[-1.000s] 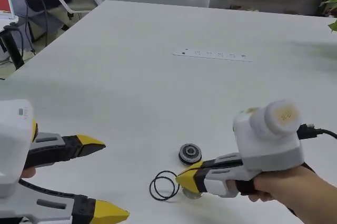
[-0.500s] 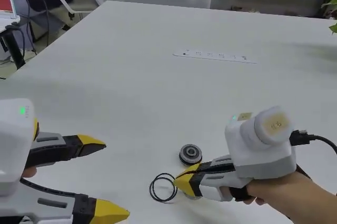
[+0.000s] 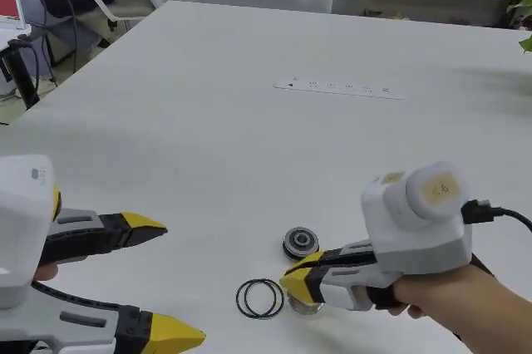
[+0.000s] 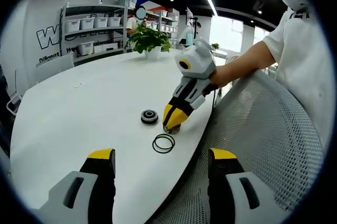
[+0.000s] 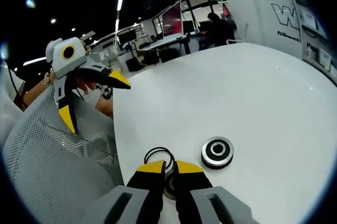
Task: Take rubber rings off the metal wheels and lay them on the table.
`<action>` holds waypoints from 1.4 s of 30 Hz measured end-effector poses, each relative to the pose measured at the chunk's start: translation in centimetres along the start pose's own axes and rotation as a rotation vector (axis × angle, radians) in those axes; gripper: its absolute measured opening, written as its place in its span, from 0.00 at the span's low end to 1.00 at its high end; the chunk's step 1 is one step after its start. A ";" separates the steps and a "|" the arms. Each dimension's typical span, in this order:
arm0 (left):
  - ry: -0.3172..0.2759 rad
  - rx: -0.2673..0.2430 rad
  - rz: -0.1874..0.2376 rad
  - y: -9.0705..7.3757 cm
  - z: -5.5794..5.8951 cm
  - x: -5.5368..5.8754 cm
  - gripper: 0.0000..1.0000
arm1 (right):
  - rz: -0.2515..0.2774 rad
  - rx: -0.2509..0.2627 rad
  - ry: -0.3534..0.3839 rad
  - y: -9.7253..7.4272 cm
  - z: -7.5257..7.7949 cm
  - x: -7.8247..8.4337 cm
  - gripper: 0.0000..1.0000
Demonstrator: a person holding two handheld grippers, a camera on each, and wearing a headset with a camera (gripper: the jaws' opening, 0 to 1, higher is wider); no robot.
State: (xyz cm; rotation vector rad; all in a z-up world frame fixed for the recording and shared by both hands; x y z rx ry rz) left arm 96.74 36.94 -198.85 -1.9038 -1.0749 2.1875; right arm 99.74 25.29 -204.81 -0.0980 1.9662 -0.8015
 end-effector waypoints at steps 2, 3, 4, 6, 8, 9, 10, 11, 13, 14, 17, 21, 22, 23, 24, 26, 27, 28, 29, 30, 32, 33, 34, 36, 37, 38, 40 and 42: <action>0.001 0.000 -0.001 0.0 0.0 0.0 0.69 | -0.005 -0.002 0.006 0.0 0.0 0.1 0.03; 0.000 0.000 -0.004 0.0 0.0 0.1 0.69 | -0.008 -0.003 0.004 -0.1 0.1 0.1 0.04; 0.000 -0.001 -0.004 0.0 0.0 0.1 0.69 | -0.008 -0.002 0.000 -0.1 0.1 0.1 0.04; 0.000 -0.002 -0.002 0.0 0.0 0.0 0.69 | -0.004 0.000 -0.003 -0.3 0.2 0.0 0.04; -0.002 -0.003 -0.001 0.0 -0.1 0.0 0.69 | 0.005 0.000 -0.002 -0.4 0.2 -0.2 0.05; -0.002 -0.003 -0.001 0.0 -0.1 0.0 0.69 | 0.009 0.002 -0.003 -0.5 0.3 -0.3 0.06; -0.002 -0.002 -0.001 0.0 0.0 0.0 0.69 | 0.013 0.005 -0.006 -0.5 0.4 -0.4 0.06; -0.002 -0.001 -0.001 0.0 0.0 0.0 0.69 | 0.016 0.003 -0.009 -0.6 0.4 -0.5 0.07; -0.001 0.000 -0.004 0.0 0.0 0.1 0.69 | 0.025 0.001 -0.017 -0.8 0.4 -0.6 0.09; 0.000 0.000 -0.005 0.0 0.0 0.1 0.69 | 0.028 0.003 -0.019 -0.8 0.4 -0.7 0.09; 0.001 0.001 -0.004 0.0 0.0 0.1 0.69 | 0.038 0.013 -0.024 -1.1 0.7 -0.9 0.11; 0.001 0.002 -0.005 0.0 0.0 0.1 0.69 | 0.057 0.024 -0.018 -1.5 1.1 -1.2 0.12; 0.001 0.002 -0.006 0.0 0.0 0.1 0.69 | 0.060 0.027 -0.014 -1.6 1.2 -1.2 0.12; 0.001 0.002 -0.007 0.0 0.0 0.1 0.69 | 0.067 0.030 -0.005 -1.7 1.4 -1.3 0.13; 0.001 0.002 -0.007 0.0 0.0 0.1 0.69 | 0.072 0.031 -0.001 -1.8 1.6 -1.3 0.13; 0.001 0.004 -0.008 0.0 0.0 0.1 0.69 | 0.085 0.042 0.006 -2.1 1.9 -1.4 0.15; 0.002 0.003 -0.008 0.0 0.0 0.2 0.69 | 0.092 0.049 0.009 -2.2 2.1 -1.5 0.15; 0.002 0.003 -0.008 0.0 0.0 0.2 0.69 | 0.096 0.054 0.011 -2.3 2.3 -1.5 0.16; 0.001 0.003 -0.008 0.0 0.0 0.2 0.69 | 0.098 0.058 0.015 -2.4 2.4 -1.5 0.16; 0.000 0.005 -0.008 0.0 0.1 0.2 0.69 | 0.100 0.062 0.020 -2.5 2.6 -1.4 0.16; 0.002 0.006 -0.011 0.0 0.1 0.2 0.69 | 0.102 0.068 0.026 -2.7 2.9 -1.3 0.16; 0.003 0.007 -0.012 0.1 0.1 0.2 0.69 | 0.103 0.075 0.033 -2.8 3.1 -1.2 0.16; 0.003 0.008 -0.013 0.1 0.1 0.2 0.69 | 0.103 0.079 0.037 -2.8 3.3 -1.2 0.17; 0.003 0.010 -0.015 0.1 0.1 0.3 0.69 | 0.102 0.089 0.045 -3.0 3.6 -1.0 0.17; 0.004 0.011 -0.016 0.1 0.2 0.3 0.69 | 0.101 0.091 0.048 -3.0 3.7 -1.0 0.17; 0.004 0.012 -0.016 0.1 0.2 0.3 0.69 | 0.097 0.098 0.051 -3.1 3.8 -0.9 0.17; 0.005 0.015 -0.017 0.1 0.2 0.3 0.69 | 0.094 0.104 0.052 -3.1 3.9 -0.8 0.17; 0.008 0.022 -0.011 0.1 0.3 0.1 0.69 | 0.088 0.114 0.052 -3.2 4.2 -0.6 0.17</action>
Point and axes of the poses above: the centre of the closed fingertips' face, and the gripper's own axes: y roughly forward along the fingers, z roughly to its right, x roughly out of its underside, the point moved 2 cm from there along -y, roughly backward along the fingers, and after that the axes turned 5 degrees about -x, right-handed, at the moved point
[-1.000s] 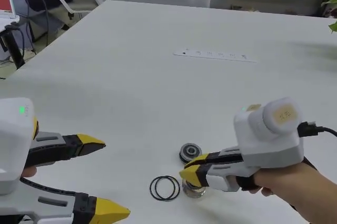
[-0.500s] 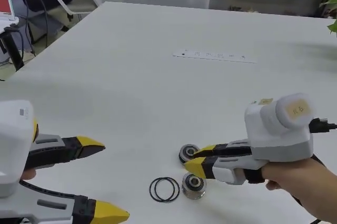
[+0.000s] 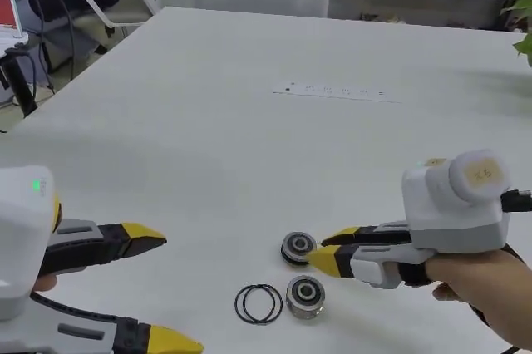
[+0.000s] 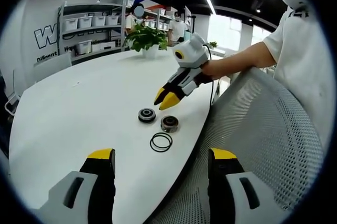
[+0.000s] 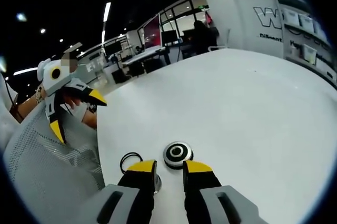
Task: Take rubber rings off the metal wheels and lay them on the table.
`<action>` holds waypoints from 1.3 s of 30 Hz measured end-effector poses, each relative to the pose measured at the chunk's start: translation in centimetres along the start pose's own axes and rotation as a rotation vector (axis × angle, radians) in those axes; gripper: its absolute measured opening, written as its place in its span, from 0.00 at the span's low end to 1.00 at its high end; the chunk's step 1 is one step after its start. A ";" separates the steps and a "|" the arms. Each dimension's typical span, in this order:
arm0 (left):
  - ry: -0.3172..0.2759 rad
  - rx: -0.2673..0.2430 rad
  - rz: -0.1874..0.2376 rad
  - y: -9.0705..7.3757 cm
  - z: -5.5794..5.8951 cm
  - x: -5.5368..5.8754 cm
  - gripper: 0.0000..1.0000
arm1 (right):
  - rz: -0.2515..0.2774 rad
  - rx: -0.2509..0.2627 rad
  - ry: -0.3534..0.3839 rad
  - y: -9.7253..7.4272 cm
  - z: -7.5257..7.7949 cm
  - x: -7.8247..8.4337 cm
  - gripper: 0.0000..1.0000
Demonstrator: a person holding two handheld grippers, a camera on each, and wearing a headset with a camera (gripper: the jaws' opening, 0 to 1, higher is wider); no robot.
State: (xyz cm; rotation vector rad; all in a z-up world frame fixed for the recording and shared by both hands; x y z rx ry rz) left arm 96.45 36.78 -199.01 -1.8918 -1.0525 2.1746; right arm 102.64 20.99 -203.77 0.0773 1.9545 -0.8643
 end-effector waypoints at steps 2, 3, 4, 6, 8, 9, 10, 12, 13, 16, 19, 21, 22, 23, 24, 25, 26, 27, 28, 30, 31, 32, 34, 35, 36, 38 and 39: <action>0.006 0.006 0.011 0.0 0.1 -0.3 0.69 | -0.003 0.003 0.000 0.0 0.1 0.1 0.17; 0.021 0.011 0.013 0.0 0.2 -0.4 0.69 | -0.006 0.004 0.003 0.0 0.2 0.2 0.17; 0.040 0.016 0.012 0.0 0.3 -0.5 0.69 | -0.008 0.006 0.004 -0.1 0.2 0.2 0.17; 0.071 0.048 0.041 -0.1 0.9 -1.2 0.72 | -0.011 0.010 0.004 -0.1 0.3 0.4 0.17; 0.055 0.055 0.055 -0.1 1.0 -1.8 0.75 | -0.015 0.013 0.005 -0.1 0.4 0.4 0.17; 0.057 0.058 0.059 -0.1 0.9 -2.1 0.76 | -0.015 0.014 0.004 -0.1 0.5 0.5 0.17; 0.071 0.063 0.062 -0.1 0.9 -2.4 0.76 | -0.013 0.016 0.004 -0.2 0.5 0.4 0.17; 0.098 0.066 0.064 0.0 0.7 -3.1 0.75 | -0.008 0.017 0.007 -0.3 0.6 0.3 0.18; 0.108 0.067 0.064 0.0 0.6 -3.4 0.75 | -0.005 0.017 0.008 -0.3 0.6 0.3 0.17; 0.146 0.070 0.067 0.3 0.0 -4.6 0.75 | -0.003 0.021 0.007 -0.4 0.7 0.2 0.17; 0.190 0.068 0.067 1.0 -0.7 -5.9 0.75 | -0.002 0.022 0.011 -0.4 0.8 0.2 0.17; 0.226 0.075 0.071 1.7 -1.0 -7.0 0.75 | 0.000 0.023 0.012 -0.4 0.9 0.2 0.17; 0.239 0.080 0.076 2.0 -1.0 -7.5 0.74 | 0.001 0.023 0.013 -0.5 0.9 0.2 0.17; 0.254 0.087 0.085 2.4 -1.1 -8.2 0.74 | 0.001 0.024 0.013 -0.5 0.9 0.2 0.17; 0.260 0.093 0.090 2.7 -1.2 -8.6 0.74 | 0.001 0.026 0.012 -0.5 1.0 0.2 0.17; 0.268 0.101 0.095 3.2 -1.2 -9.2 0.73 | 0.001 0.028 0.013 -0.6 1.1 0.2 0.17; 0.276 0.107 0.099 3.5 -1.3 -9.5 0.73 | 0.003 0.030 0.013 -0.6 1.1 0.2 0.17; 0.286 0.115 0.106 4.0 -1.3 -10.0 0.73 | 0.007 0.032 0.016 -0.7 1.2 0.1 0.17; 0.291 0.120 0.108 4.4 -1.4 -10.3 0.73 | 0.011 0.033 0.020 -0.8 1.3 0.1 0.17; 0.296 0.134 0.113 5.3 -1.5 -10.8 0.72 | 0.016 0.036 0.024 -0.9 1.4 0.0 0.17; 0.299 0.138 0.110 5.8 -1.6 -11.0 0.72 | 0.017 0.038 0.026 -0.9 1.5 0.0 0.17; 0.305 0.139 0.105 6.2 -1.8 -11.0 0.72 | 0.021 0.041 0.031 -1.0 1.6 0.0 0.17; 0.319 0.140 0.100 7.2 -2.1 -11.1 0.70 | 0.025 0.045 0.039 -1.1 1.8 0.0 0.17; 0.319 0.141 0.099 7.6 -2.2 -11.1 0.69 | 0.025 0.046 0.041 -1.1 1.8 0.0 0.17; 0.315 0.144 0.095 8.1 -2.4 -11.1 0.68 | 0.025 0.048 0.043 -1.1 1.9 0.0 0.17; 0.319 0.145 0.087 9.0 -2.5 -11.0 0.66 | 0.022 0.051 0.046 -1.1 1.9 0.1 0.16; 0.321 0.146 0.086 9.1 -2.5 -11.0 0.65 | 0.021 0.053 0.046 -1.1 2.0 0.1 0.16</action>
Point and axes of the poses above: the centre of the closed fingertips' face, and the gripper's own axes: y roughly forward along the fingers, z roughly to its right, x roughly out of its underside, the point moved 2 cm from there along -y, roughly backward along the fingers, and after that the axes turned 5 degrees about -x, right-handed, at the moved point
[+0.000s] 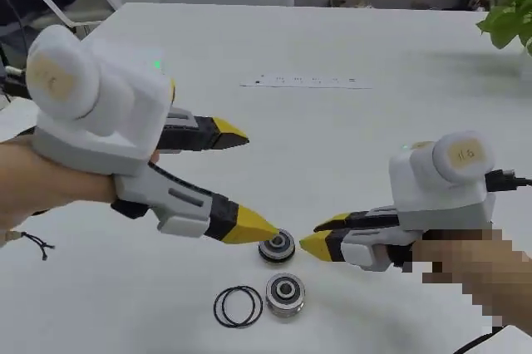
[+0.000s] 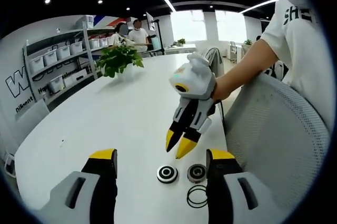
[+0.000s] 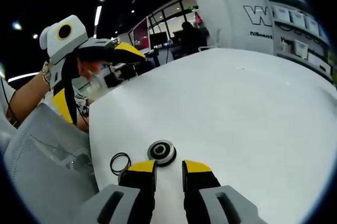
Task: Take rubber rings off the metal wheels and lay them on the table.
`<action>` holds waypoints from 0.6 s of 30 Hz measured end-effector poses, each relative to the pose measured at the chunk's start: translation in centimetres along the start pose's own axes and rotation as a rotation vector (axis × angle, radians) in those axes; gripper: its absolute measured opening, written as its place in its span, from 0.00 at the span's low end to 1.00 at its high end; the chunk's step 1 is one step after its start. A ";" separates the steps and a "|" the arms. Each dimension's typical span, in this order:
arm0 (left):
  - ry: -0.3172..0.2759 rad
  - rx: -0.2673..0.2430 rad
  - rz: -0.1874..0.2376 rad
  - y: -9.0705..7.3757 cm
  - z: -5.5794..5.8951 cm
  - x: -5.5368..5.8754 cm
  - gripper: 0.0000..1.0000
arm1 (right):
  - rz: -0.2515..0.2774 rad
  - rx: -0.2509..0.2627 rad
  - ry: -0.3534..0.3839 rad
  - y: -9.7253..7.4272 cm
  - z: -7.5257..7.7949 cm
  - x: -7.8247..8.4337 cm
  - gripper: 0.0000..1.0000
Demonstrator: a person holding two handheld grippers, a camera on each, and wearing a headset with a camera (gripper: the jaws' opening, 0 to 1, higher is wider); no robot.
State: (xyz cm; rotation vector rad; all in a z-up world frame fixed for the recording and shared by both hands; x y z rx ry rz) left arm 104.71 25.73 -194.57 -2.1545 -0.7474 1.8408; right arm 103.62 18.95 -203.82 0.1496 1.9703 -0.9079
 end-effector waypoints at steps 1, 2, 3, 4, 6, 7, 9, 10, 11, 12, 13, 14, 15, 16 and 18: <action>0.002 0.007 0.004 0.4 0.0 0.0 0.65 | -0.001 0.001 0.000 0.0 0.0 0.0 0.16; -0.001 0.013 0.011 0.7 0.0 -0.1 0.64 | -0.002 0.002 0.001 0.0 0.1 0.1 0.16; -0.006 0.020 0.021 1.2 0.0 -0.1 0.64 | -0.003 0.003 0.004 0.0 0.1 0.1 0.16; -0.010 0.021 0.026 1.4 0.0 -0.1 0.63 | -0.005 0.005 0.005 0.0 0.2 0.2 0.16; -0.016 0.019 0.034 2.0 -0.2 0.0 0.60 | -0.019 0.015 -0.003 0.1 0.4 0.3 0.16; -0.021 0.017 0.038 2.2 -0.3 0.2 0.58 | -0.032 0.022 -0.013 0.2 0.6 0.5 0.16; -0.032 0.014 0.041 2.7 -0.6 0.6 0.56 | -0.058 0.037 -0.023 0.4 0.9 0.7 0.16; -0.035 0.017 0.031 3.0 -0.7 1.1 0.53 | -0.064 0.037 -0.026 0.6 0.9 0.7 0.16; -0.035 0.017 0.021 3.1 -0.7 1.4 0.52 | -0.065 0.037 -0.025 0.6 0.9 0.7 0.16; -0.033 0.015 0.009 3.3 -0.6 1.9 0.51 | -0.065 0.034 -0.028 0.6 0.9 0.6 0.16; -0.032 0.014 0.007 3.5 -0.6 2.1 0.50 | -0.066 0.031 -0.029 0.7 0.8 0.6 0.17; -0.034 0.012 0.007 3.6 -0.5 2.4 0.50 | -0.069 0.028 -0.036 0.8 0.8 0.5 0.17; -0.038 0.012 0.009 3.7 -0.5 2.7 0.49 | -0.075 0.028 -0.046 0.9 0.9 0.4 0.17; -0.043 0.012 0.010 3.8 -0.4 2.8 0.48 | -0.082 0.031 -0.057 1.0 1.0 0.4 0.17; -0.061 0.006 0.002 4.0 -0.4 3.6 0.46 | -0.108 0.044 -0.084 1.2 1.3 0.3 0.19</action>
Point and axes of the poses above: the centre of the closed fingertips' face, and the gripper's own axes: y roughly forward along the fingers, z roughly to its right, x roughly out of its underside, the point moved 2 cm from there along -y, roughly backward along the fingers, and after that the axes turned 5 degrees about -x, right-handed, at the moved point
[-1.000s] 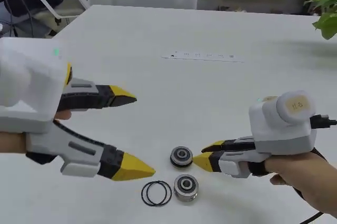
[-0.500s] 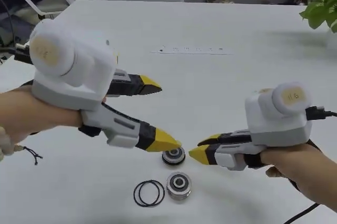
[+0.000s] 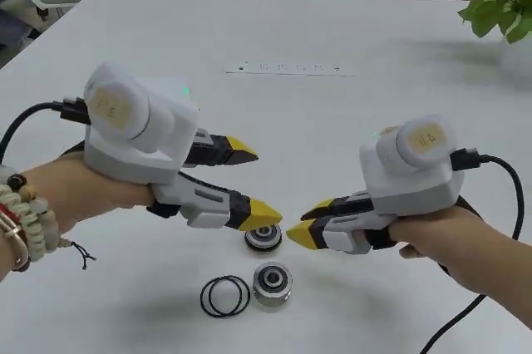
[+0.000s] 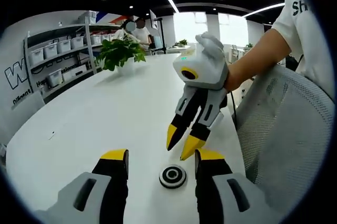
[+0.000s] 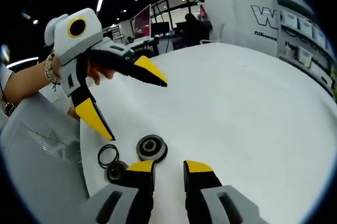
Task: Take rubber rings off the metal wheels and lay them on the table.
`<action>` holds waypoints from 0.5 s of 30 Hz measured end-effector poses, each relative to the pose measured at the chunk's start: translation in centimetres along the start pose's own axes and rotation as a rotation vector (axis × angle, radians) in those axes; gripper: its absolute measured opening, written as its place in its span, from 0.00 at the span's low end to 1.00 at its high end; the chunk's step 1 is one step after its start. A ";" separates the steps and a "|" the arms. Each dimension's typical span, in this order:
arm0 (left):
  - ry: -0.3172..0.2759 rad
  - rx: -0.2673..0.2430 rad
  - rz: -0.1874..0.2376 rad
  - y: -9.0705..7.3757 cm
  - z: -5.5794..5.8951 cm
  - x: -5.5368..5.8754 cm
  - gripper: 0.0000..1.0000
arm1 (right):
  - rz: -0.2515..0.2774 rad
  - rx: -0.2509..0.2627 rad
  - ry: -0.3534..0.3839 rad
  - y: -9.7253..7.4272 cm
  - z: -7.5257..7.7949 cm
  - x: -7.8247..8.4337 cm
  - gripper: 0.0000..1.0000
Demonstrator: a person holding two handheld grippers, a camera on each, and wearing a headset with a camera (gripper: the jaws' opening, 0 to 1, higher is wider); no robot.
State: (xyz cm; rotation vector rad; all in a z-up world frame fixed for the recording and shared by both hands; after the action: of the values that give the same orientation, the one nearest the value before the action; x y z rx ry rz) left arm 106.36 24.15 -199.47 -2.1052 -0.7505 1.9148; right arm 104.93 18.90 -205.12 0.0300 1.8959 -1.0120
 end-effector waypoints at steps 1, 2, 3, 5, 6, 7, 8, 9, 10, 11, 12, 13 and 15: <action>-0.003 -0.002 -0.002 0.0 0.0 0.1 0.46 | 0.000 0.001 -0.003 0.0 0.0 0.0 0.19; -0.011 -0.008 -0.007 0.1 0.0 0.5 0.45 | -0.010 -0.003 -0.019 0.2 0.1 -0.2 0.20; -0.019 -0.014 -0.013 0.2 -0.1 0.9 0.45 | -0.020 -0.007 -0.034 0.4 0.1 -0.3 0.21; -0.023 -0.019 -0.015 0.3 -0.1 1.2 0.44 | -0.038 -0.012 -0.058 0.7 0.1 -0.3 0.21; -0.022 -0.021 -0.016 0.3 -0.1 1.3 0.43 | -0.039 -0.014 -0.069 0.8 0.0 -0.4 0.22; -0.020 -0.029 -0.016 0.4 -0.2 1.4 0.42 | -0.037 -0.018 -0.079 1.0 0.0 -0.4 0.22; -0.020 -0.035 -0.016 0.4 -0.3 1.5 0.40 | -0.031 -0.024 -0.087 1.0 -0.1 -0.5 0.22; -0.025 -0.043 -0.015 0.5 -0.4 1.7 0.38 | -0.031 -0.037 -0.089 1.0 -0.4 -0.4 0.22; -0.029 -0.045 -0.015 0.6 -0.4 1.8 0.37 | -0.029 -0.042 -0.090 1.1 -0.5 -0.4 0.21; -0.035 -0.047 -0.015 0.7 -0.3 2.0 0.37 | -0.028 -0.050 -0.095 1.0 -0.6 -0.3 0.20; -0.042 -0.044 -0.019 0.8 -0.2 2.2 0.36 | -0.023 -0.052 -0.100 1.0 -0.7 -0.2 0.21; -0.050 -0.038 -0.023 1.0 -0.1 2.4 0.36 | -0.022 -0.053 -0.100 0.9 -0.7 -0.2 0.21; -0.062 -0.024 -0.028 1.3 0.2 2.9 0.31 | -0.015 -0.062 -0.097 0.8 -0.8 0.0 0.21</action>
State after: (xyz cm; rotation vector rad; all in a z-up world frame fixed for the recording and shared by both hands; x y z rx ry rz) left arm 106.58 24.42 -202.58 -2.0463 -0.8143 1.9742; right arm 104.69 19.97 -205.48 -0.0682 1.8399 -0.9475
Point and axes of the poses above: the centre of the closed fingertips' face, and the gripper's own axes: y roughly forward along the fingers, z roughly to its right, x roughly out of its underside, the point moved 2 cm from there along -y, roughly backward along the fingers, and after that the axes turned 5 degrees about -x, right-handed, at the moved point
